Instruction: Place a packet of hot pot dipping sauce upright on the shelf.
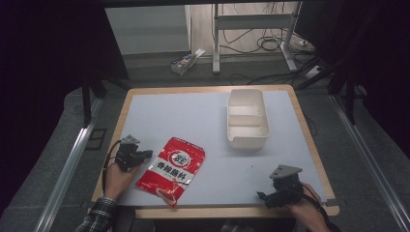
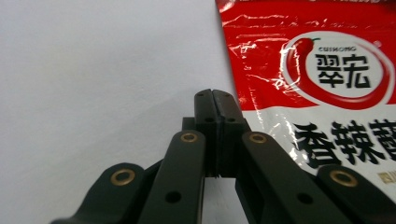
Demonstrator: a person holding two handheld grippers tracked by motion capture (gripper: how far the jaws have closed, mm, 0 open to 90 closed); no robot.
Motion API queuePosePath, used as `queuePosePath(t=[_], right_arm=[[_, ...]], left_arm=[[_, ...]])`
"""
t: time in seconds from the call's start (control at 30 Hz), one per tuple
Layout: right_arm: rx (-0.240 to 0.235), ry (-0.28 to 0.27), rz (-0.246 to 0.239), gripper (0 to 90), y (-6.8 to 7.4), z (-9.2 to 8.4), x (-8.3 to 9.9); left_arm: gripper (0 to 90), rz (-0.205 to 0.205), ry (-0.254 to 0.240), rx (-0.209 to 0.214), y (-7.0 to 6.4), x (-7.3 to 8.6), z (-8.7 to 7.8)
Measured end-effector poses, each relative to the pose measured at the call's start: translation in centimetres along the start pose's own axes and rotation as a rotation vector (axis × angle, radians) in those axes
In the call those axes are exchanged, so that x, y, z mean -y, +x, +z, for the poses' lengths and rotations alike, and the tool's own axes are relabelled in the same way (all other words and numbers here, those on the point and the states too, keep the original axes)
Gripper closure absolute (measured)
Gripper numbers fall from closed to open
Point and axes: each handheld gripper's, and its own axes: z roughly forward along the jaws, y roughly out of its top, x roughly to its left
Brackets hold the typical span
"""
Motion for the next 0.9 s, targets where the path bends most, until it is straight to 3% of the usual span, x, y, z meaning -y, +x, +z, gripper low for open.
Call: queuePosePath(t=[0.2,0.27,0.57,0.67,0.73,0.83,0.9], right_arm=[[-0.002,0.002,-0.005,1.6,0.0,0.1,0.0],[-0.006,0.003,-0.006,1.6,0.0,0.1,0.0],[-0.013,0.016,-0.02,1.9,0.2,0.2,0.0],[-0.013,0.017,-0.024,1.9,0.2,0.2,0.0],[-0.014,0.016,-0.024,1.9,0.2,0.2,0.0],[-0.012,0.017,-0.027,1.9,0.2,0.2,0.0],[-0.011,0.017,-0.026,1.9,0.2,0.1,0.0]], left_arm=[[90.0,-0.015,0.006,0.031,-0.1,-0.2,0.6],[90.0,-0.03,0.015,0.073,-0.2,-0.1,0.6],[90.0,-0.017,0.021,0.108,-0.8,0.0,0.8],[90.0,0.0,0.028,0.138,-1.0,-0.1,0.9],[90.0,-0.008,0.031,0.22,-1.4,-0.2,1.2],[90.0,0.091,0.064,0.159,-2.8,-0.9,1.2],[90.0,0.097,0.066,0.149,-2.9,-0.9,1.1]])
